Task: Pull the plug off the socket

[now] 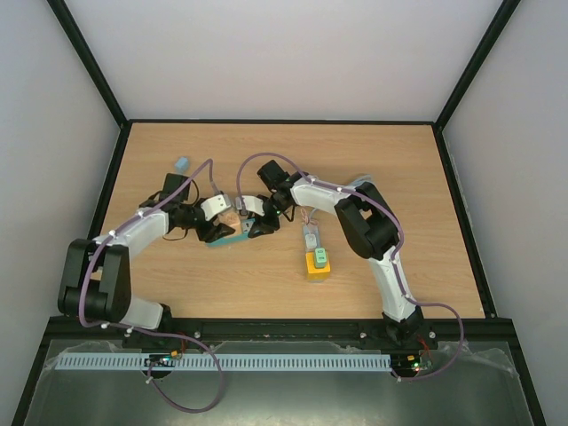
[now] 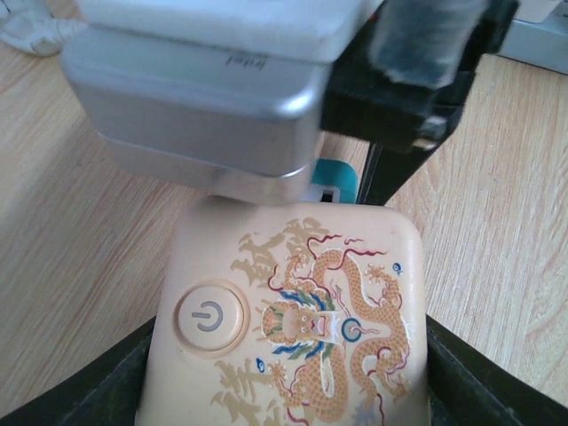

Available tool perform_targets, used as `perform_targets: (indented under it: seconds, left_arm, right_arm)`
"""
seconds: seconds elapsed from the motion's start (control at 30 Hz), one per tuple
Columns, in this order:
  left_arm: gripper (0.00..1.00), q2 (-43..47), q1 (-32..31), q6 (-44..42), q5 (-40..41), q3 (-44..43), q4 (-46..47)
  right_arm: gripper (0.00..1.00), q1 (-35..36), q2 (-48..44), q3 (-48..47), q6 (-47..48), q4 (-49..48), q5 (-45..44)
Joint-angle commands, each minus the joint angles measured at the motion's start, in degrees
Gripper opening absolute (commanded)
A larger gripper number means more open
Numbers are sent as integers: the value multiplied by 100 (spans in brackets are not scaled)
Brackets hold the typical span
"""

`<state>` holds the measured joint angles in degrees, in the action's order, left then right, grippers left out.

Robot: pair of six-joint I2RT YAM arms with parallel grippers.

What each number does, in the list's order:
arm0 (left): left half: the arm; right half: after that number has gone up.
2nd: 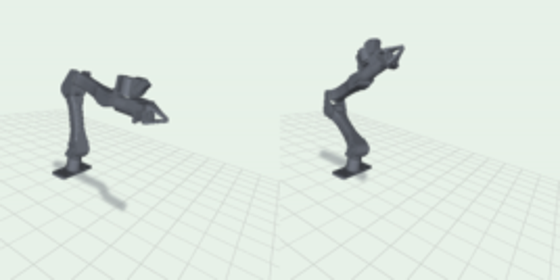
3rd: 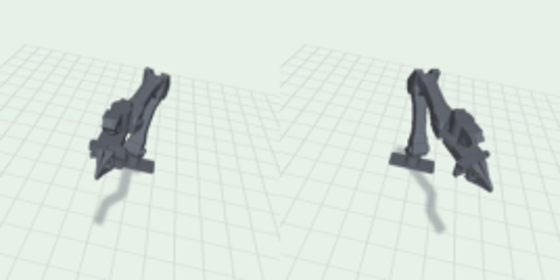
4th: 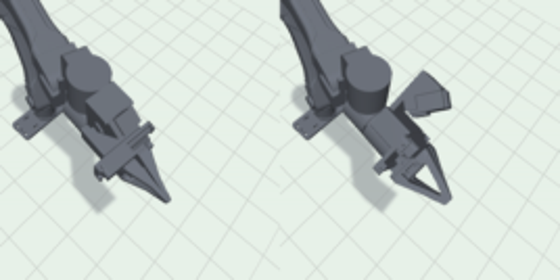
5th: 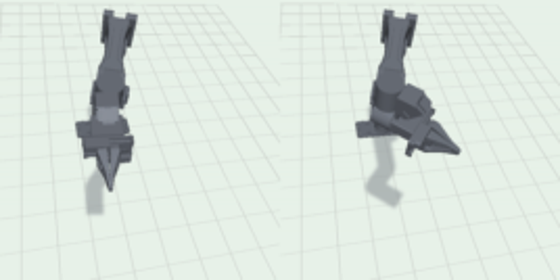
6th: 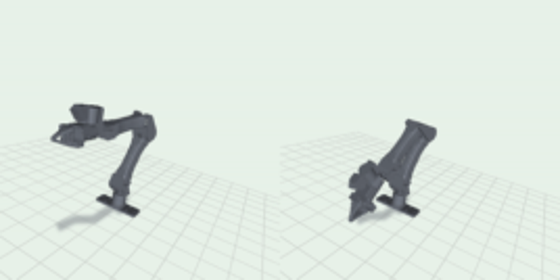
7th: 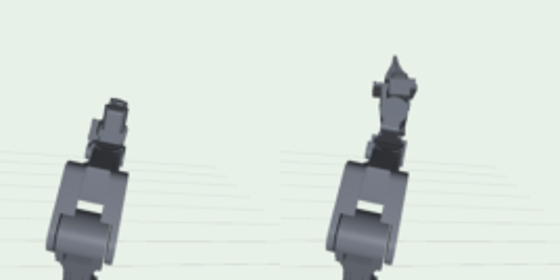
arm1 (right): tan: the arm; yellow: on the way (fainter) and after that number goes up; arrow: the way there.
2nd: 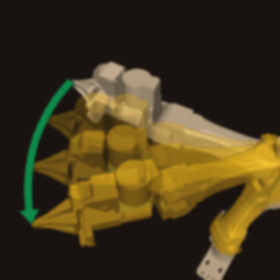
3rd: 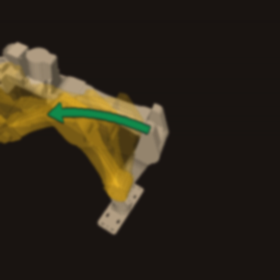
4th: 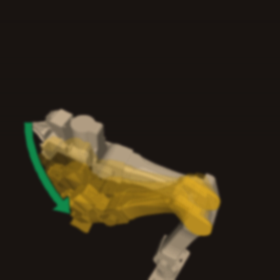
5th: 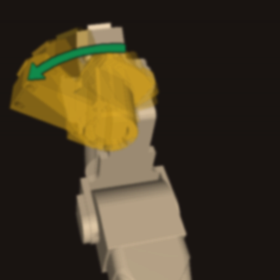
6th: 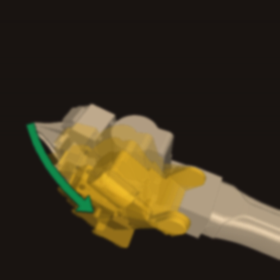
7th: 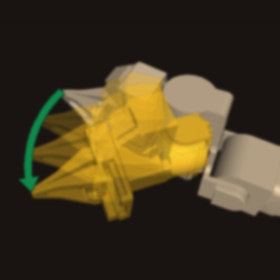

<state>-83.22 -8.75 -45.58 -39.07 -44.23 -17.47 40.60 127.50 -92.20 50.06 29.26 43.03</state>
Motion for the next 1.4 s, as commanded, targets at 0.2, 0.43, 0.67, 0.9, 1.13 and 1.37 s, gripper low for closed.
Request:
perform_targets:
  seconds: [0.2,0.43,0.67,0.9,1.13,1.37]
  left_arm:
    - [31,640,-216,-419,128,289,287]
    - [31,662,13,-394,-72,118,46]
    - [30,689,826,-836,-293,-288,-687]
    - [31,453,1764,-1395,216,-944,-1134]
    - [32,-46,2145,-1590,1311,-1660,-972]
    - [32,-246,2152,-1925,2586,-1843,-215]
  right_arm:
    - [15,-10,431,9,-133,381,-498]
    - [15,-14,417,18,-142,373,-532]
    - [15,-24,398,27,-161,339,-576]
    - [17,-20,398,27,-168,332,-627]
    - [17,-21,390,20,-220,303,-681]
    - [17,-18,428,-12,-251,318,-690]
